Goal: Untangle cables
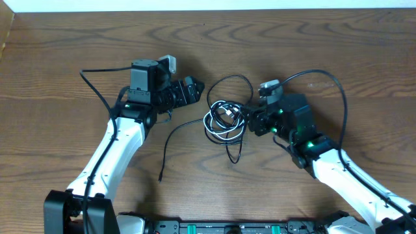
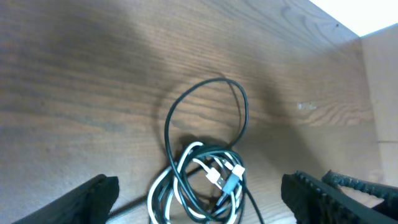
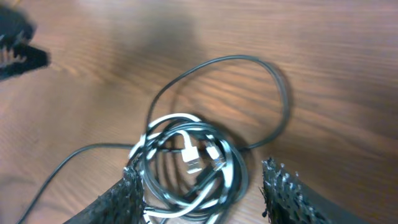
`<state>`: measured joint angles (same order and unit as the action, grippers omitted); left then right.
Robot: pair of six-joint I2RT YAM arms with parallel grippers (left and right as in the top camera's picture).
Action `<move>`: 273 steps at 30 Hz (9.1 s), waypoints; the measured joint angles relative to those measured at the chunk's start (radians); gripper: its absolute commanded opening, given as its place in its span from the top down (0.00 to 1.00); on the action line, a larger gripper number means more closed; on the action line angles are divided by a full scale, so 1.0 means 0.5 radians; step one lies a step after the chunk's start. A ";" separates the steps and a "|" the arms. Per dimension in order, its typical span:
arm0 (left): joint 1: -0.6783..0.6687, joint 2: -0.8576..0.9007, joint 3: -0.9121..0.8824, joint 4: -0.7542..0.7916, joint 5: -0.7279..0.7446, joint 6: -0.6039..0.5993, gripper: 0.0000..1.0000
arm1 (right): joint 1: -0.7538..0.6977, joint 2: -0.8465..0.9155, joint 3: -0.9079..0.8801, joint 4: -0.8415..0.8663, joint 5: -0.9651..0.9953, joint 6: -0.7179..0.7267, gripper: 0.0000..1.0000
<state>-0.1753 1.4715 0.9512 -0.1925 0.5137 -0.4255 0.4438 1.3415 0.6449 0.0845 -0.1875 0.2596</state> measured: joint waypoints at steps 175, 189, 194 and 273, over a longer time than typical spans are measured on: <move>-0.896 0.243 0.016 -0.207 -0.801 0.182 0.40 | -0.375 0.119 0.006 -0.536 0.092 0.817 0.49; -0.944 0.243 0.016 -0.180 -0.761 -0.522 0.02 | -0.375 0.119 0.006 -0.495 -0.061 0.695 0.48; -0.974 0.243 0.016 -0.119 -0.755 -0.573 0.14 | -0.375 0.119 0.006 -0.501 -0.068 0.652 0.50; -0.707 0.274 0.028 0.175 -0.028 -0.668 0.93 | -0.484 0.119 0.006 -0.425 -0.712 0.497 0.71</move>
<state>-0.5289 1.6085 0.9653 -0.1051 0.4995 -0.7597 0.2020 1.4010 0.6479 -0.1280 -0.5434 0.5079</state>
